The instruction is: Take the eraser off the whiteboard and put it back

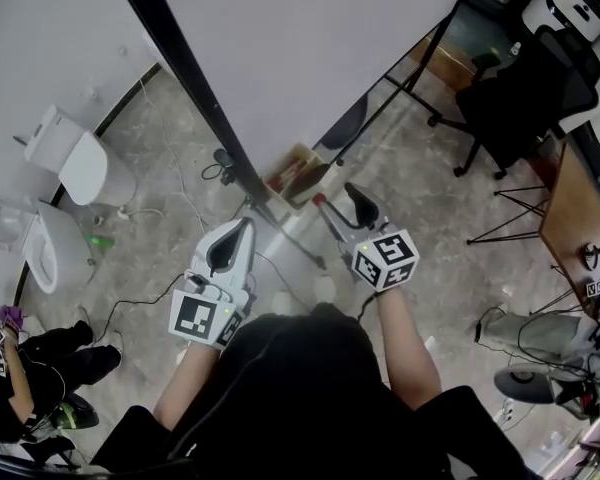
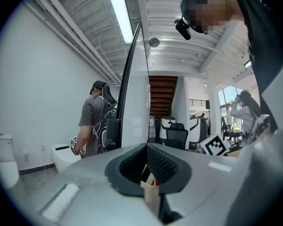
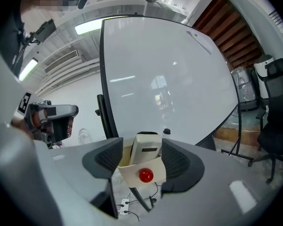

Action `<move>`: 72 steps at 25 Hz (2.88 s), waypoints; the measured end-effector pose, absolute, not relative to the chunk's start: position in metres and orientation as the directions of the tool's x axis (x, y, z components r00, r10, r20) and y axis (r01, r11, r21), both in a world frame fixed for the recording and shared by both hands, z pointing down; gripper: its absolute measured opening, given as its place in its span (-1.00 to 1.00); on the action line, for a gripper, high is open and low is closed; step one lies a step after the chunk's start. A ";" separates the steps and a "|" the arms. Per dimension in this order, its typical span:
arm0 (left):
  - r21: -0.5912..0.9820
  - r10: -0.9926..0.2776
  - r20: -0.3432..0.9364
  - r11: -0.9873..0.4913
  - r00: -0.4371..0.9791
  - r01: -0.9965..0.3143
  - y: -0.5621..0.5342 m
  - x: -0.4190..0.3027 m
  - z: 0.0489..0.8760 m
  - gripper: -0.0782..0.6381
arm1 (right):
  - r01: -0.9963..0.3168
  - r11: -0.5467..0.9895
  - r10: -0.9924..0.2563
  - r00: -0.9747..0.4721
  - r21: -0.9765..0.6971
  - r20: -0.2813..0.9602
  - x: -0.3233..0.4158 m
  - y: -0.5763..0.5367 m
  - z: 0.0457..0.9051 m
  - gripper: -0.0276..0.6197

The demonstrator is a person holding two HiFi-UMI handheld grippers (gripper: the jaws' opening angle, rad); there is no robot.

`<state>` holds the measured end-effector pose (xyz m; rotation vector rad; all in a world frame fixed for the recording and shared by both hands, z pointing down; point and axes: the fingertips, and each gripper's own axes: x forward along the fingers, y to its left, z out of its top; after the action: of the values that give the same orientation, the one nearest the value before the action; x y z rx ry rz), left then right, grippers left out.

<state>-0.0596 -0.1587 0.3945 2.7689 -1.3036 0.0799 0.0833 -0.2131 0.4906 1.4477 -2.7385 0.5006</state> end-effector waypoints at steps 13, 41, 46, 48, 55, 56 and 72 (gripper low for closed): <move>0.025 -0.826 0.107 -0.554 0.553 -0.832 -0.169 -0.064 0.395 -0.77 | -0.764 0.578 -0.756 -0.634 -0.286 0.163 0.075 -0.242 0.509 0.09; 0.019 -0.856 0.123 -0.503 0.502 -0.864 -0.174 -0.079 0.399 -0.77 | -0.738 0.621 -0.733 -0.666 -0.266 0.136 0.062 -0.254 0.509 -0.07; 0.020 -0.856 0.118 -0.505 0.504 -0.863 -0.173 -0.078 0.397 -0.77 | -0.736 0.627 -0.735 -0.667 -0.254 0.121 0.061 -0.251 0.503 -0.09; 0.020 -0.855 0.117 -0.506 0.505 -0.862 -0.172 -0.079 0.398 -0.77 | -0.736 0.628 -0.737 -0.667 -0.254 0.111 0.061 -0.249 0.501 -0.10; 0.022 -0.852 0.106 -0.513 0.512 -0.858 -0.169 -0.080 0.395 -0.77 | -0.738 0.635 -0.740 -0.666 -0.227 0.095 0.059 -0.243 0.490 -0.11; 0.023 -0.852 0.104 -0.514 0.514 -0.857 -0.168 -0.080 0.395 -0.77 | -0.739 0.636 -0.741 -0.665 -0.222 0.093 0.059 -0.243 0.488 -0.11; 0.030 -0.833 0.060 -0.550 0.550 -0.835 -0.168 -0.087 0.387 -0.77 | -0.771 0.617 -0.776 -0.630 -0.158 0.040 0.061 -0.230 0.446 -0.11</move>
<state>-0.0866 -0.1679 0.3869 2.7179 -1.4631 0.0595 0.0608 -0.2304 0.4459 1.3650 -2.8538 0.2542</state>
